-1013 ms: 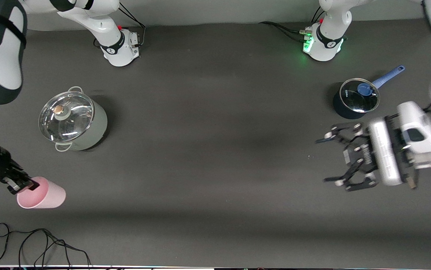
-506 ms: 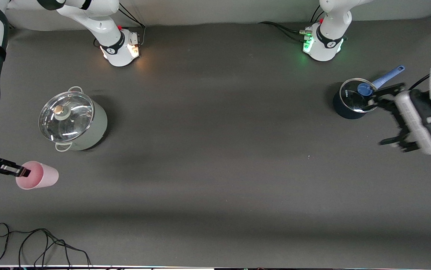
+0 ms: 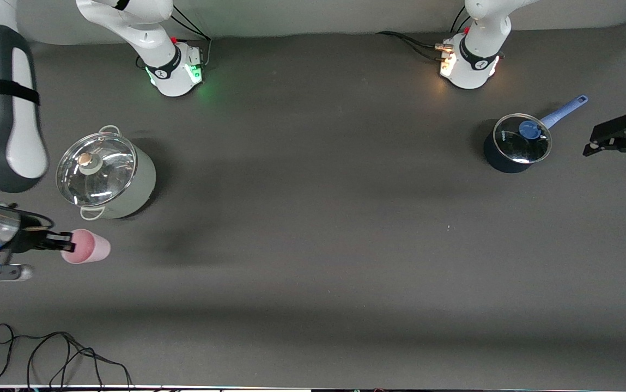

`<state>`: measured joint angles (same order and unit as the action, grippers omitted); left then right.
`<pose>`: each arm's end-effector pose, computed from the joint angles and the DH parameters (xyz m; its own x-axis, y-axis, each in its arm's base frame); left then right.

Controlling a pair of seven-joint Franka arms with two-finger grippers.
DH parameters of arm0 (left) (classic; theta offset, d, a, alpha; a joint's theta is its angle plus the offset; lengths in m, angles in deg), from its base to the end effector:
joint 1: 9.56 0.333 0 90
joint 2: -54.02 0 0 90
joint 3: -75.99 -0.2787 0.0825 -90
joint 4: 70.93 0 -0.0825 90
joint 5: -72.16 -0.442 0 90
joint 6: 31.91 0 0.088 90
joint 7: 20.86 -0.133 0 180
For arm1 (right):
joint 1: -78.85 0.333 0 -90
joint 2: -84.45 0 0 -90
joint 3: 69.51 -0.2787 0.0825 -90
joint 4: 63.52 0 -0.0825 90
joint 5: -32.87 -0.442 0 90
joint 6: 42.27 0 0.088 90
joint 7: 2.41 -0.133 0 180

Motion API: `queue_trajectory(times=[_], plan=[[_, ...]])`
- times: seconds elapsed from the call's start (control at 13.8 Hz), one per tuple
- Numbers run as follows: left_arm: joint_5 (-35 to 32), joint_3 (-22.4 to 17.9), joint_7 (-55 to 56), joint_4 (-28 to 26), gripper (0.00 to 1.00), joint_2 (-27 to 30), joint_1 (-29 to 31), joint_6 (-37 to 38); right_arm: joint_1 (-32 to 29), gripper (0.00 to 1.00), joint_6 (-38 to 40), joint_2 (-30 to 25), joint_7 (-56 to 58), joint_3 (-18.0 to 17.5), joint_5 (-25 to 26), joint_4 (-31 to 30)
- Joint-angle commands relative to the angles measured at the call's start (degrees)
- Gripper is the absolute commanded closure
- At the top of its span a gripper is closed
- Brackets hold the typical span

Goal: Transfer pink cup from left to right arm
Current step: 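Lower the cup with the right gripper while the left gripper returns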

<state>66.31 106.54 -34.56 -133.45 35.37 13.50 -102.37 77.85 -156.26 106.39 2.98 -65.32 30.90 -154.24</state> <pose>0.6448 -0.0100 0.5953 0.9360 -0.3283 -0.1266 -0.3179 -0.9433 0.0958 0.7091 -0.0576 0.3362 0.9997 -0.0045 0.0246 -0.0045 -1.0000 -0.0021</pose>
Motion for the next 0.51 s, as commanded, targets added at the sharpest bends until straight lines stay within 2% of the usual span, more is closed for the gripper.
queue_trajectory(times=[0.0,0.14,0.43], plan=[[-1.2,0.1,11.9,-3.6,0.0,0.9,-0.1,0.7,0.6,1.0,-11.0,-3.1,4.3,0.1,-0.2,-12.3],[-0.7,0.5,19.0,-6.0,0.0,0.8,-0.4,2.3,0.6,1.0,-16.1,-1.2,6.6,0.1,-0.1,-15.1],[-0.7,0.7,19.9,-6.4,0.0,0.6,-0.9,3.4,0.4,1.0,-24.1,5.5,11.9,0.1,0.3,-14.8]])
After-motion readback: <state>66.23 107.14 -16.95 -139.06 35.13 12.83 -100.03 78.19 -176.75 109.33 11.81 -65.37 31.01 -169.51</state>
